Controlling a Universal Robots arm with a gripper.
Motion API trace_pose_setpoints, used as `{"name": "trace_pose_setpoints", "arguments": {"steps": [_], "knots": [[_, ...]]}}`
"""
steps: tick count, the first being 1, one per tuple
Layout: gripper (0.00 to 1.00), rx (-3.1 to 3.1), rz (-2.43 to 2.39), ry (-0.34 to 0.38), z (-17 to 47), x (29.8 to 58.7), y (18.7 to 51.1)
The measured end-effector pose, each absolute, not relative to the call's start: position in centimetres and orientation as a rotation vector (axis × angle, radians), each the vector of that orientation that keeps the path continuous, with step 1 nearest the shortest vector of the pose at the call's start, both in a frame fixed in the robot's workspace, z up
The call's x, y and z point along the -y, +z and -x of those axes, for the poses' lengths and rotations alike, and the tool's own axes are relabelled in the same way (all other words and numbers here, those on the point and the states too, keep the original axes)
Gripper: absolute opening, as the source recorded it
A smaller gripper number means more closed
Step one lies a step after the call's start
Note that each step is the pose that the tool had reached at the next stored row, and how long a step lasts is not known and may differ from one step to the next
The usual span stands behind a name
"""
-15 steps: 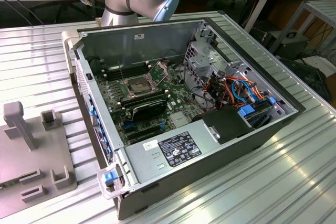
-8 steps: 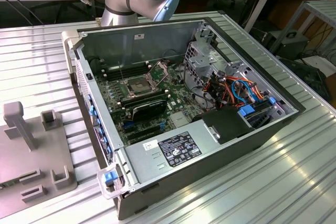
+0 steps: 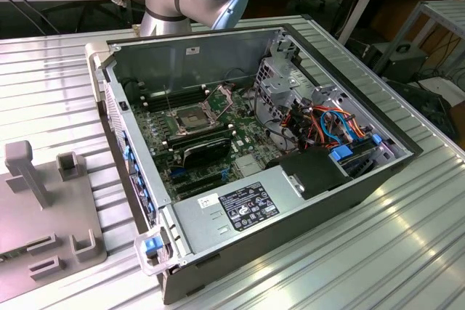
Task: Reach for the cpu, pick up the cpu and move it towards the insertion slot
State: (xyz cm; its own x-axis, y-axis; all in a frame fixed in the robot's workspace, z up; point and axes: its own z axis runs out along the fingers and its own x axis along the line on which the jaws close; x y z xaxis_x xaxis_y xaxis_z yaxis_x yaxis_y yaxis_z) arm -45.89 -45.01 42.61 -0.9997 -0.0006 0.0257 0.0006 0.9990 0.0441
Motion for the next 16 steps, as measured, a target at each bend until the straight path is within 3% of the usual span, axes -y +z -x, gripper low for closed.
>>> {"name": "trace_pose_setpoints", "arguments": {"steps": [16], "knots": [[0.55,3.115,0.000,-0.068,44.4,45.0,42.6]]}}
